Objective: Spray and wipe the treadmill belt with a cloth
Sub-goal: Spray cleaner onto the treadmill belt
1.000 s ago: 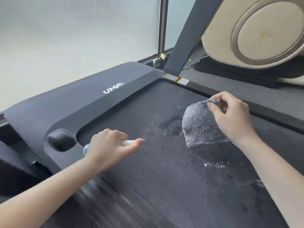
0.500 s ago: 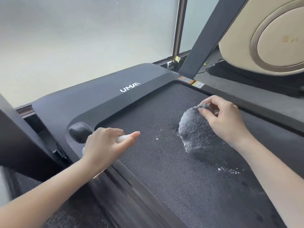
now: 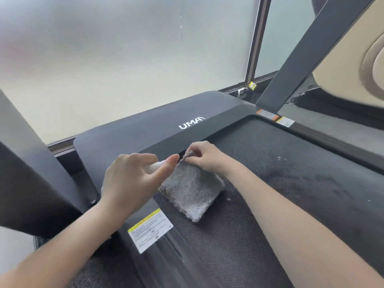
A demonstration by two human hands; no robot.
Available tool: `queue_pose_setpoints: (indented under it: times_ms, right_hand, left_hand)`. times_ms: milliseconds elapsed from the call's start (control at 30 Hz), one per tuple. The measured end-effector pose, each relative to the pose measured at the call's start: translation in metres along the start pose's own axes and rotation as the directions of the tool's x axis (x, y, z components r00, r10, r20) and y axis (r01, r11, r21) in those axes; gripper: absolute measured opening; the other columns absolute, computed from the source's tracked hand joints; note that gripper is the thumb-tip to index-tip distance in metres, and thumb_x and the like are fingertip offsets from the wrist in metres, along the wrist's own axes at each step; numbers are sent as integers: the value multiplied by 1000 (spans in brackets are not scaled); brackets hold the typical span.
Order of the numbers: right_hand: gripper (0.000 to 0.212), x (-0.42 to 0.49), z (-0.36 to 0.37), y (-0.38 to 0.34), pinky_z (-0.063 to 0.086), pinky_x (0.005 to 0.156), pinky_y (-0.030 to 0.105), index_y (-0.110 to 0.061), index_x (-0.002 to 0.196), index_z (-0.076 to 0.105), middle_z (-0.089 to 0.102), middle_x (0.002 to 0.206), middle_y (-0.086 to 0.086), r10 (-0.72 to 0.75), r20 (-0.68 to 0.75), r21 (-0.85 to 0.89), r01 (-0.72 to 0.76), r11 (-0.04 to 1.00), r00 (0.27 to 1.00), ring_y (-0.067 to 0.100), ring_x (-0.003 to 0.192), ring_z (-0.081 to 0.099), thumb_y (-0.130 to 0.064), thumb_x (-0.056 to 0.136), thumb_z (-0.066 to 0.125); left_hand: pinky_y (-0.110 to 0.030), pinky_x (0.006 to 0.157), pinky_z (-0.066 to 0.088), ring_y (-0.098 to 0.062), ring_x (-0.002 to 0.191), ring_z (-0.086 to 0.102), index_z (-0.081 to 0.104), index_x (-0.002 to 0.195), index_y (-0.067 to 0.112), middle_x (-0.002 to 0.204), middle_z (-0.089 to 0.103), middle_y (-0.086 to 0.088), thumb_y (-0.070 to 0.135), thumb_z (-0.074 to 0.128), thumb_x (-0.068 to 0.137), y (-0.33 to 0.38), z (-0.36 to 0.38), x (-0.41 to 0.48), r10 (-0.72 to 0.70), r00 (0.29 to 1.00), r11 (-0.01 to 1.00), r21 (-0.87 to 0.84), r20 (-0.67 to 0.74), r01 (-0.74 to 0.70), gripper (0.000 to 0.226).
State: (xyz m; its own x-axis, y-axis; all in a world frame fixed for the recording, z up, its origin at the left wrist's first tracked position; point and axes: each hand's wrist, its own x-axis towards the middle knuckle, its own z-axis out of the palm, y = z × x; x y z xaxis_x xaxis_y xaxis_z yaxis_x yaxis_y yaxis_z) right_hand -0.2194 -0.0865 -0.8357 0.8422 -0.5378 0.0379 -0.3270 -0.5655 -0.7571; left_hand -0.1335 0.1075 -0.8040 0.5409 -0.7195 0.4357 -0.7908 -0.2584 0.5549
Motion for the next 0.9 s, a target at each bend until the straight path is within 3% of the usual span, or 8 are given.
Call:
queue_pose_setpoints:
  times_ms: [100,233,300,400,467,567,733,900]
  right_hand:
    - [18,10,20,21,41,85,27,-12,108,58,59,110,5,53,-144,-196,-80,977,988,20,103,55,-16,90,59]
    - [33,-14,47,18,39,97,42,-12,119,57,57,117,4,-344,-292,-547,139,825,892,24,113,50,-24,89,56]
    - [51,-30,59,14,30,107,49,-14,127,54,55,129,4,-354,-111,-566,234,790,929,24,126,43,-47,90,42]
    - [79,-39,68,24,-3,115,54,-31,150,11,9,158,-8,-130,149,-652,196,733,980,14,146,-5,-71,82,11]
    - [75,-35,71,33,-9,113,57,-37,149,-1,-3,158,-13,-106,135,-672,169,721,985,12,144,-15,-70,82,5]
    - [66,-29,75,34,-6,113,58,-42,148,3,-2,158,-15,-86,40,-636,92,766,995,13,145,-12,-60,84,2]
    - [53,-5,66,32,-2,116,48,-32,150,11,4,159,-7,29,-107,-592,-87,801,994,16,146,-7,-39,99,23]
    - [52,-11,72,19,6,118,44,-24,150,20,15,158,-2,-110,39,-512,115,852,993,16,146,1,-33,100,30]
  left_hand:
    - [-46,61,49,-32,54,55,53,53,0,49,54,-16,81,35,70,-9,-1,1,-4,1000,1000,-13,-17,4,85]
    - [-48,63,50,-34,56,56,54,56,-1,51,56,-18,82,34,69,-11,3,5,-24,1000,1000,-11,-19,23,87]
    - [-48,63,50,-32,55,57,56,56,0,50,56,-17,83,34,69,-10,7,7,-29,999,1000,-3,-17,29,86]
    - [-43,58,48,-28,51,54,52,52,4,46,52,-13,83,34,70,-7,12,10,-12,1000,1000,-4,-5,12,83]
    - [-35,52,38,-23,47,43,43,49,7,42,38,-5,83,35,70,-5,15,10,6,1000,1000,3,-1,-6,79]
    - [-31,49,28,-16,44,31,35,48,12,42,25,2,83,35,71,-3,20,8,39,999,999,30,21,-39,74]
    - [-32,51,29,-17,47,29,36,51,8,44,25,2,82,34,69,-3,26,9,39,998,997,65,46,-42,76]
    - [-32,50,26,-16,47,26,34,51,8,46,24,2,81,35,71,-7,26,12,62,997,995,70,40,-65,76]
